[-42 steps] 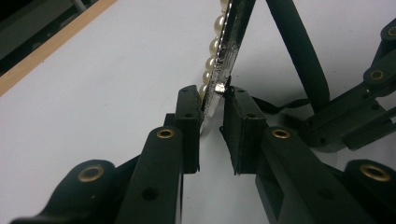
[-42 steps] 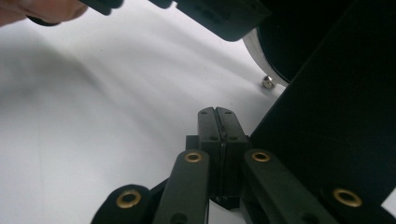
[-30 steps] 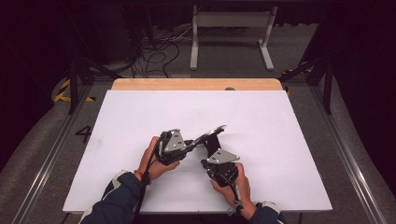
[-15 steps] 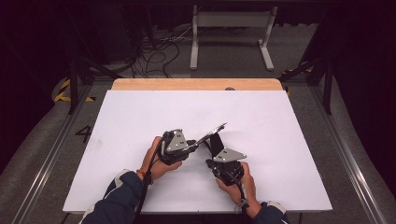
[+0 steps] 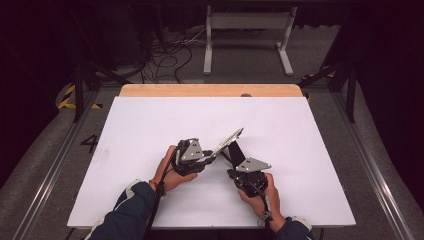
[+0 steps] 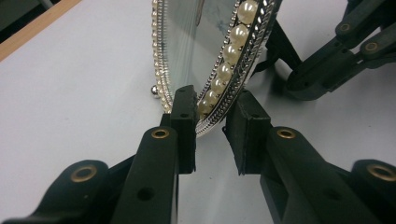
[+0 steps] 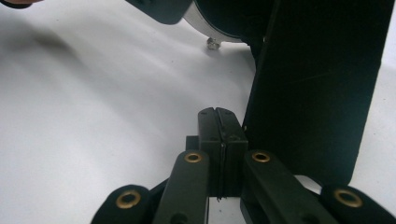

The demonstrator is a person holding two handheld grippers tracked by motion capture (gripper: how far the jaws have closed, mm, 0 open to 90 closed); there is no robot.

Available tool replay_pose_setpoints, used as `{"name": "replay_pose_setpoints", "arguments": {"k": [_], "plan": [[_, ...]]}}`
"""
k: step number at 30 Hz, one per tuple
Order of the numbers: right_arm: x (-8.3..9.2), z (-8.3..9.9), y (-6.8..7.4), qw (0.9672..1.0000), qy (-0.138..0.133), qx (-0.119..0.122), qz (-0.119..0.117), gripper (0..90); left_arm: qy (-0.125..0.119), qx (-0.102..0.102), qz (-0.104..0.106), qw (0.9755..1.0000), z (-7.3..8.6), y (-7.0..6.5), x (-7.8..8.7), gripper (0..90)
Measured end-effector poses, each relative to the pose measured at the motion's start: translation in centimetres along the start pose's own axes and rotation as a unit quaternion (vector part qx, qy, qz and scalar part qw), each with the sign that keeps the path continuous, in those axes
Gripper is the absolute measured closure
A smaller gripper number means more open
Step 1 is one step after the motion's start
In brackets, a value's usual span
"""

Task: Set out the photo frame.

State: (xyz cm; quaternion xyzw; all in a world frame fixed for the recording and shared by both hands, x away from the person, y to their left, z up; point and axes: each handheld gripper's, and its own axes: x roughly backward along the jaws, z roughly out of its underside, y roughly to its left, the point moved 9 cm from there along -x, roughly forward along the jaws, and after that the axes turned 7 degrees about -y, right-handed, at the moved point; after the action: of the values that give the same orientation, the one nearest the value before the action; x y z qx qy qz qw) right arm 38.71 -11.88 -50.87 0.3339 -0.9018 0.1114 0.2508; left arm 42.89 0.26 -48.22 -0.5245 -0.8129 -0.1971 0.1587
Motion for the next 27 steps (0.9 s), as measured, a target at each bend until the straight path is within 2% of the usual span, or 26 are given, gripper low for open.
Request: {"name": "replay_pose_setpoints", "arguments": {"k": [3,5,7,9,13,20,27], "plan": [[0.1,0.0,-0.5,1.0000,0.001,0.001,0.005,90.0,0.003,-0.008,-0.006,0.9999,0.0,0.1,0.3,58.2],[0.1,0.1,-0.9,1.0000,0.001,-0.002,0.009,90.0,0.001,-0.008,-0.006,1.0000,-0.1,0.0,0.4,57.0],[0.2,0.1,-1.2,0.9999,0.002,-0.002,0.014,90.0,0.001,-0.006,-0.003,1.0000,-0.1,-0.1,0.4,50.1],[0.2,0.1,-1.4,0.9999,0.001,-0.004,0.015,90.0,0.009,-0.008,-0.009,0.9999,0.0,-0.1,0.3,42.5],[0.2,0.1,-1.5,0.9999,0.003,-0.004,0.015,90.0,0.010,-0.004,-0.017,0.9998,0.0,-0.1,0.2,31.9],[0.3,0.1,-1.7,0.9998,0.003,-0.006,0.018,90.0,0.012,0.004,-0.019,0.9997,0.1,0.0,0.1,23.1],[0.4,0.2,-2.5,0.9996,0.003,-0.009,0.025,90.0,0.019,0.013,-0.008,0.9997,0.4,-0.3,0.0,14.3]]}}
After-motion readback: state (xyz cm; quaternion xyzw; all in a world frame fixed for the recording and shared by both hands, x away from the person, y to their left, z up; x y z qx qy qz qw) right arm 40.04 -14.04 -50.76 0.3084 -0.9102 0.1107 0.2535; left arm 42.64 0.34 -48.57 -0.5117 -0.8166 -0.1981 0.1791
